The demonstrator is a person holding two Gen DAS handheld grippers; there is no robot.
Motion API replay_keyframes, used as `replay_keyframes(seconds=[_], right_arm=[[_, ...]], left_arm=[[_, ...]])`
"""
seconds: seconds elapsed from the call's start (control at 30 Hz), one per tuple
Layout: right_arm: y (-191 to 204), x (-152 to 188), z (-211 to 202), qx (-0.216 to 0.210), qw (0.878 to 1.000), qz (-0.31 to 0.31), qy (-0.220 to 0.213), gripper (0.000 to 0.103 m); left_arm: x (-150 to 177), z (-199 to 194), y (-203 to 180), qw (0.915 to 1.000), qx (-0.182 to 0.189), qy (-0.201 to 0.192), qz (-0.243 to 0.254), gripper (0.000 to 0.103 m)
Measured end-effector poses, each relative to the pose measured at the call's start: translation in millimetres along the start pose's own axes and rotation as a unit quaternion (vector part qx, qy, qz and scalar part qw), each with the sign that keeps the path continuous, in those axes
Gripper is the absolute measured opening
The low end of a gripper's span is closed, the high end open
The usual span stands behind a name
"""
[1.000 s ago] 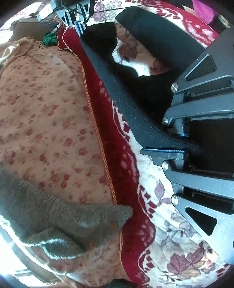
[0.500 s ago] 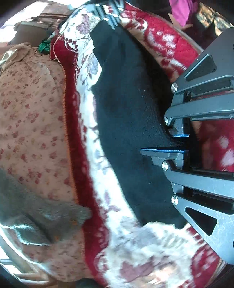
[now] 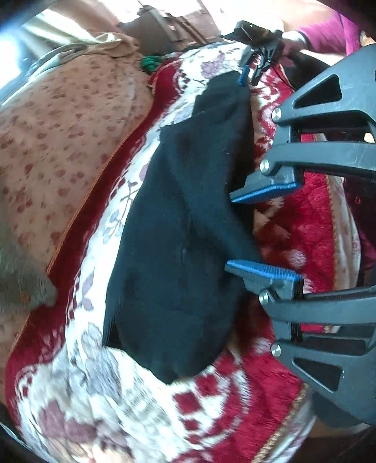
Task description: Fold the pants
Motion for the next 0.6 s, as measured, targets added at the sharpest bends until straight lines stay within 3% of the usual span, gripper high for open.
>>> replay_keyframes(seconds=[0.17,0.23,0.37,0.5,0.6], right_arm=[[-23.7,9.2,-30.8,-0.048,0.986,0.141,-0.073,0.037],[-37.6,17.1,-44.8,-0.063,0.972,0.202,-0.103,0.037],[-69.3,30.1,-63.5,-0.054,0.945,0.289,-0.142,0.037],[-109.0,48.0,-75.2,-0.034,0.909,0.383,-0.161,0.037],[-121.1,58.8,-77.7,-0.025,0.895,0.416,-0.158,0.037]], left_arm=[[-4.2,-20.2,25.4,0.9972,-0.003,-0.04,-0.064,0.046],[-4.4,-21.8,38.8,0.9941,-0.01,-0.048,-0.097,0.064],[-7.9,-9.5,54.0,0.9881,-0.026,-0.043,-0.145,0.064],[-19.2,7.8,51.1,0.9875,-0.059,-0.048,-0.138,0.064],[-28.0,18.2,48.9,0.9879,-0.079,-0.056,-0.121,0.064]])
Point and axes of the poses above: each gripper's, at about its wrist camera, not at the fingertips, and z roughly the way its jaws point, y to its left, x to its underside, the point moved 10 cm from there along z, roughly the way its jaws point, and after that the axes turned 3 degrees about z, right-handed, at the moved point
